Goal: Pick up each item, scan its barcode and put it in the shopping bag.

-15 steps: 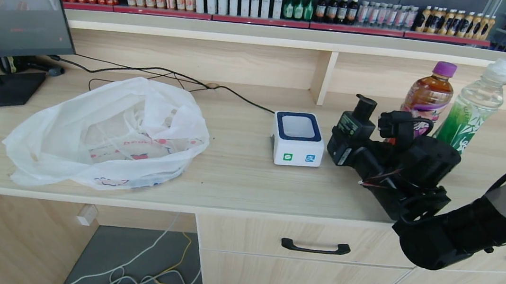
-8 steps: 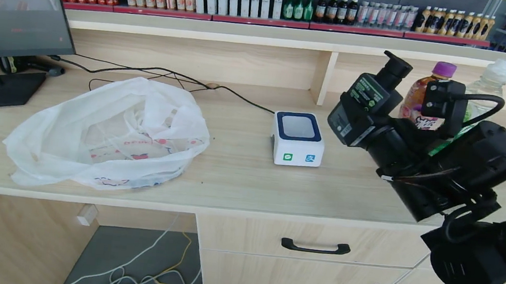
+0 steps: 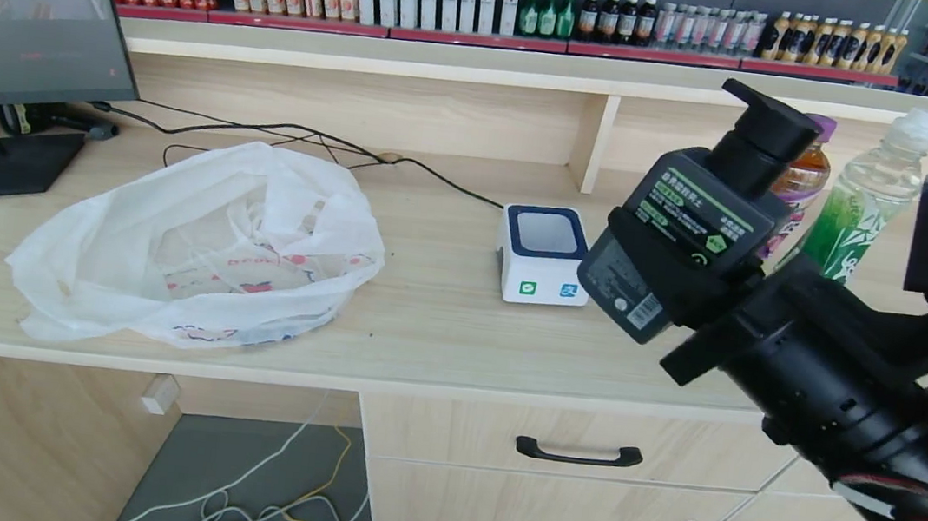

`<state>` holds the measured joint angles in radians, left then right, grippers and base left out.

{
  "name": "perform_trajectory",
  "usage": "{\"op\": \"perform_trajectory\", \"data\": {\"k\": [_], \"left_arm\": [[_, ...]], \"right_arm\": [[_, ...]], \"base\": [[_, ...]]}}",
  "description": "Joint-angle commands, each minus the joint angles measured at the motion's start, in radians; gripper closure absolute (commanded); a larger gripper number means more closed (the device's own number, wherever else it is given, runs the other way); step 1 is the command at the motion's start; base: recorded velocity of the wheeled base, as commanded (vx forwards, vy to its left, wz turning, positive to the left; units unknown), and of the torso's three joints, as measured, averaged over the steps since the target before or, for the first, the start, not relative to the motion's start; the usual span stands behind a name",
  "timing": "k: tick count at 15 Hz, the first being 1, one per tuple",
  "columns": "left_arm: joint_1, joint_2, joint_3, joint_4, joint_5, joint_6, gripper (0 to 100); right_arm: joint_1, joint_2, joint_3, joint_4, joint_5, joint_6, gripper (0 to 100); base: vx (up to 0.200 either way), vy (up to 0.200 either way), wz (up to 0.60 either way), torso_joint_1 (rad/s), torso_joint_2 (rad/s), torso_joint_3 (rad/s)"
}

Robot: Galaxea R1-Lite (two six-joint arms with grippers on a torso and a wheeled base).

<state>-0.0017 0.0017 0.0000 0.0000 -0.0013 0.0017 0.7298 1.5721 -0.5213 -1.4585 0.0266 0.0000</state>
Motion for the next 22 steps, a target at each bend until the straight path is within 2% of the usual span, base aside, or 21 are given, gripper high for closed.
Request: {"op": "perform_trajectory", "data": {"k": [1,8,14,18,22], "left_arm": [[0.0,0.0,0.0,0.0,0.0,0.0,0],[0.0,0.0,0.0,0.0,0.0,0.0,0],[0.0,0.0,0.0,0.0,0.0,0.0,0],[0.0,0.0,0.0,0.0,0.0,0.0,0],[0.0,0.0,0.0,0.0,0.0,0.0,0]], "right_arm": [[0.089,-0.132,0.11,0.004,-0.002,-0.029,100],[0.137,-0.179,0.142,0.052,-0.027,-0.015,100],[0.137,-0.103,0.0,0.084,-0.03,0.333,100],[0.186,-0.096,0.01,0.081,0.044,0.411,100],[0.188,-0.052,-0.066,0.083,0.087,0.535,100]], "base": [[0.0,0.0,0.0,0.0,0.0,0.0],[0.0,0.0,0.0,0.0,0.0,0.0],[0.0,0.0,0.0,0.0,0.0,0.0],[0.0,0.0,0.0,0.0,0.0,0.0],[0.0,0.0,0.0,0.0,0.0,0.0]]}}
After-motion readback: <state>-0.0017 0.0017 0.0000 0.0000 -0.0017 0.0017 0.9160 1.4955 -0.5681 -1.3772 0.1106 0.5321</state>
